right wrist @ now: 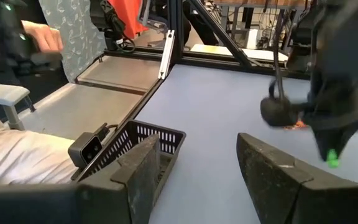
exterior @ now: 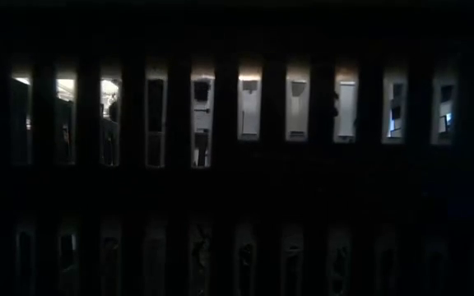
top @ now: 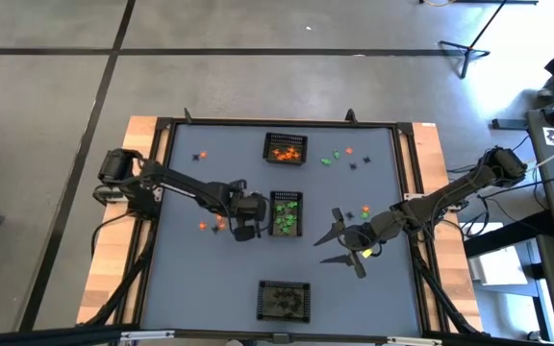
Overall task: Sort Halloween decoration
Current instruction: Put the green skeleton toy into the center black bin
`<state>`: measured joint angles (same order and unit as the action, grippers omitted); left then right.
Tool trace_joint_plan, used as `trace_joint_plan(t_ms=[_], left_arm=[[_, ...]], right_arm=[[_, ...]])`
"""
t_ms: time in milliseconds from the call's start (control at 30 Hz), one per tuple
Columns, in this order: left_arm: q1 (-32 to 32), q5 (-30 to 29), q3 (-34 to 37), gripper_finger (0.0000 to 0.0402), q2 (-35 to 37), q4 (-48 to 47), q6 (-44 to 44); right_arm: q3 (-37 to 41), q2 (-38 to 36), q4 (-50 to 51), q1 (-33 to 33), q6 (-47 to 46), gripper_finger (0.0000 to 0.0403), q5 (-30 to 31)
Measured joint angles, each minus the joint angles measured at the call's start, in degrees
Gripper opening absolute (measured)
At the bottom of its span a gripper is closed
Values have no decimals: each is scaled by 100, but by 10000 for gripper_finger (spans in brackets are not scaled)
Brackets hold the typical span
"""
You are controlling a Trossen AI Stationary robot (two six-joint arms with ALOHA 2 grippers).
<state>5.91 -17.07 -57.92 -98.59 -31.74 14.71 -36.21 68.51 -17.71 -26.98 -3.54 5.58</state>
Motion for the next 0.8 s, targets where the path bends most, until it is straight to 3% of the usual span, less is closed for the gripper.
trace_joint_plan(t_ms=[167, 333, 533, 800], left_arm=[[166, -234, -254, 7, 419, 356, -37], [361, -252, -320, 11, 628, 1789, -378], [374, 81, -320, 23, 281, 3085, -665], [131, 478, -316, 89, -279, 3308, -461]], right_arm=[[0, 0, 49, 0, -96, 214, 0], [0, 0, 133, 0, -186, 214, 41], [0, 0, 132, 0, -260, 214, 198], [0, 0, 130, 0, -263, 214, 330]])
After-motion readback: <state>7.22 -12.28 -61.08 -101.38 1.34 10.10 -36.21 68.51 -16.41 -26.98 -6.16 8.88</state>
